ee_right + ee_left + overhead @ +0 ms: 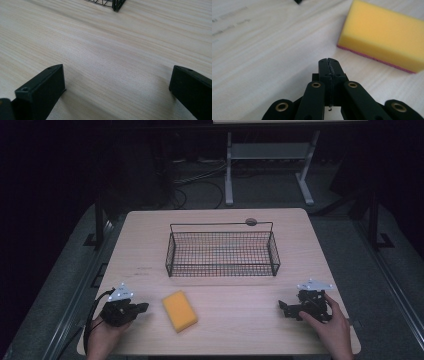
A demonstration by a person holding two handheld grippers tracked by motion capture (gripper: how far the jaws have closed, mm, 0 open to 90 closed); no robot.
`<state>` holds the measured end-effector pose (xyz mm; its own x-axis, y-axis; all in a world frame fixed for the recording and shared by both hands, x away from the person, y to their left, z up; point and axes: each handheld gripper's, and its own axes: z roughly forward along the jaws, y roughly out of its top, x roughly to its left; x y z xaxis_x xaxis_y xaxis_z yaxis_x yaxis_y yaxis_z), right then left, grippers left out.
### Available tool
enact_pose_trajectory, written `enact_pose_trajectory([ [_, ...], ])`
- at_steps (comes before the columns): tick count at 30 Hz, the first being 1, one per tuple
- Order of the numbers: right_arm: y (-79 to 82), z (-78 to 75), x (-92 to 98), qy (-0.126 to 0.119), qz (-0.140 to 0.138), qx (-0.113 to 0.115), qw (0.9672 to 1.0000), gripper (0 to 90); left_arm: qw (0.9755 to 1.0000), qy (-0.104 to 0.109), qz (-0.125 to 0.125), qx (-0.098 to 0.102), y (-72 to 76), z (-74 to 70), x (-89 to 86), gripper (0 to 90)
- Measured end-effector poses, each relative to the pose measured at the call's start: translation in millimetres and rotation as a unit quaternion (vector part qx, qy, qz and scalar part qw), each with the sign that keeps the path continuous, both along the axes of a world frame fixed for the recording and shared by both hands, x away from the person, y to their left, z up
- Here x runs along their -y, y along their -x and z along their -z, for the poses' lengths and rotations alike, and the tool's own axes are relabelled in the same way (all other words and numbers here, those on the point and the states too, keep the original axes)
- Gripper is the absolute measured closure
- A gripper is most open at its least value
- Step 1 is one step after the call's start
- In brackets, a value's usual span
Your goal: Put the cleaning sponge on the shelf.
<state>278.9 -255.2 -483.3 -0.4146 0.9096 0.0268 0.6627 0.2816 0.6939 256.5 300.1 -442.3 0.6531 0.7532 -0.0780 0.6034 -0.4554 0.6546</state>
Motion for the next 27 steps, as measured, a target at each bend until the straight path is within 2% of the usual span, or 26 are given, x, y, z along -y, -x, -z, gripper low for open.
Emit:
enact_pose_trajectory([
  [7,-0.1,0.0,0.0,0.0,0.0,0.0,1.0,0.0,0.9996,-0.007,0.014,-0.022,-0.1,-1.7,8.7,89.6],
  [27,-0.3,0.2,0.0,0.0,-0.001,0.001,1.0,0.0,0.9985,-0.032,0.034,-0.03,-12.1,-5.9,31.4,89.6],
])
